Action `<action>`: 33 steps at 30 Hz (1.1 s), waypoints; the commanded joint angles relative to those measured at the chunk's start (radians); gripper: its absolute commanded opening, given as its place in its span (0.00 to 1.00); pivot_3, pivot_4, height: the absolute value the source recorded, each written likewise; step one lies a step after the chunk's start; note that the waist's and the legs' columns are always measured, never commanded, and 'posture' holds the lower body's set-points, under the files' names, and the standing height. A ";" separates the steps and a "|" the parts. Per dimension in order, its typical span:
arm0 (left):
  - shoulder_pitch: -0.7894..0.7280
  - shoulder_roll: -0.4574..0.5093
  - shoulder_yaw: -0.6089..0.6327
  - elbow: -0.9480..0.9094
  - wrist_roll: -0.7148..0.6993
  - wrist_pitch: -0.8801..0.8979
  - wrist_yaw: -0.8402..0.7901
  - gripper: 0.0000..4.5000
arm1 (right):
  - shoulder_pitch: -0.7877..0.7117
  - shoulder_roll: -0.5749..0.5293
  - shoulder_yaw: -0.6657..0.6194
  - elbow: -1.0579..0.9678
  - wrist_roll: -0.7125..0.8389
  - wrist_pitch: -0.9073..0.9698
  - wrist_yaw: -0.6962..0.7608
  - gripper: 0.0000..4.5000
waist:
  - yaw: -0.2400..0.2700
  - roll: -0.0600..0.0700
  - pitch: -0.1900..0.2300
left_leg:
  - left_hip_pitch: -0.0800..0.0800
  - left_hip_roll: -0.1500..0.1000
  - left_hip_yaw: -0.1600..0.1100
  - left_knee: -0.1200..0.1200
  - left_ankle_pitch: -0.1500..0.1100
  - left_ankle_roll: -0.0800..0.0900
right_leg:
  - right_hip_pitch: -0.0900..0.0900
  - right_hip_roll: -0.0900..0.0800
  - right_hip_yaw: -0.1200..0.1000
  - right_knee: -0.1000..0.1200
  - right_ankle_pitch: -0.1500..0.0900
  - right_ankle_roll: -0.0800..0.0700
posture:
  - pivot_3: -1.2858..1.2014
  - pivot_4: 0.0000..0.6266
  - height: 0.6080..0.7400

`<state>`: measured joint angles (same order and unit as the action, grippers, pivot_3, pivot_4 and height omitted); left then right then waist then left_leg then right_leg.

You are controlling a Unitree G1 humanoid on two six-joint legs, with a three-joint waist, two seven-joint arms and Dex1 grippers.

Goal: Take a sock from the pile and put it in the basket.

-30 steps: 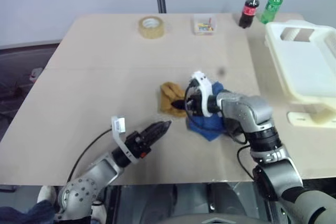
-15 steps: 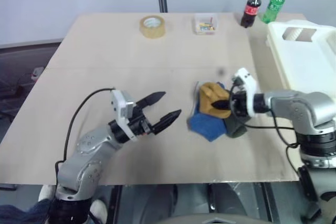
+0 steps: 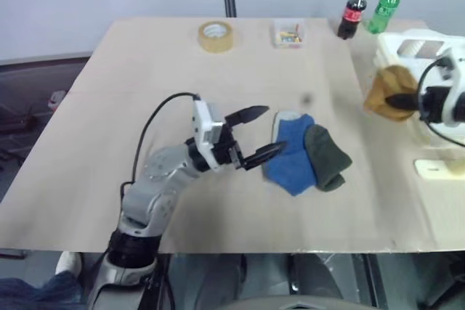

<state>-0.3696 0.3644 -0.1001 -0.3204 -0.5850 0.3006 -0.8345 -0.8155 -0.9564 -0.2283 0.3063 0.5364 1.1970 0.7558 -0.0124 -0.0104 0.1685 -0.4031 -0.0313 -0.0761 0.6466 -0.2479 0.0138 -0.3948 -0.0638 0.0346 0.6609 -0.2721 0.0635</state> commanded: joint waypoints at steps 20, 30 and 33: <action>-0.064 -0.075 -0.023 0.020 0.041 -0.049 -0.038 1.00 | -0.088 -0.033 -0.081 0.393 -0.163 -0.215 -0.175 0.76 | -0.001 0.003 0.002 | -0.004 0.001 0.002 0.004 -0.001 0.002 | -0.002 0.001 0.002 0.000 0.000 0.001 | 0.52 0.24 0.99; -0.063 -0.071 -0.020 0.025 0.039 -0.041 -0.046 1.00 | 0.017 -0.056 -0.075 0.255 -0.238 -0.483 -0.139 0.76 | -0.002 0.004 0.002 | -0.004 0.001 0.002 0.005 -0.001 0.002 | -0.002 0.001 0.002 0.001 0.001 0.001 | 0.52 0.24 0.99; -0.064 -0.066 -0.017 0.027 0.038 -0.040 -0.051 1.00 | 0.009 -0.050 -0.104 0.238 -0.234 -0.590 -0.138 0.76 | -0.002 0.004 0.002 | -0.004 0.001 0.002 0.006 -0.001 0.001 | -0.002 0.001 0.003 0.002 0.001 0.002 | 0.52 0.24 0.99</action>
<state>-0.4277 0.2945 -0.1268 -0.2835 -0.5365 0.2707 -0.8752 -0.7889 -0.9872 -0.2826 0.5953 0.2992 0.6883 0.6194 -0.0141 -0.0063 0.1704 -0.4068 -0.0307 -0.0740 0.6525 -0.2481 0.0142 -0.3970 -0.0625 0.0373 0.6625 -0.2713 0.0651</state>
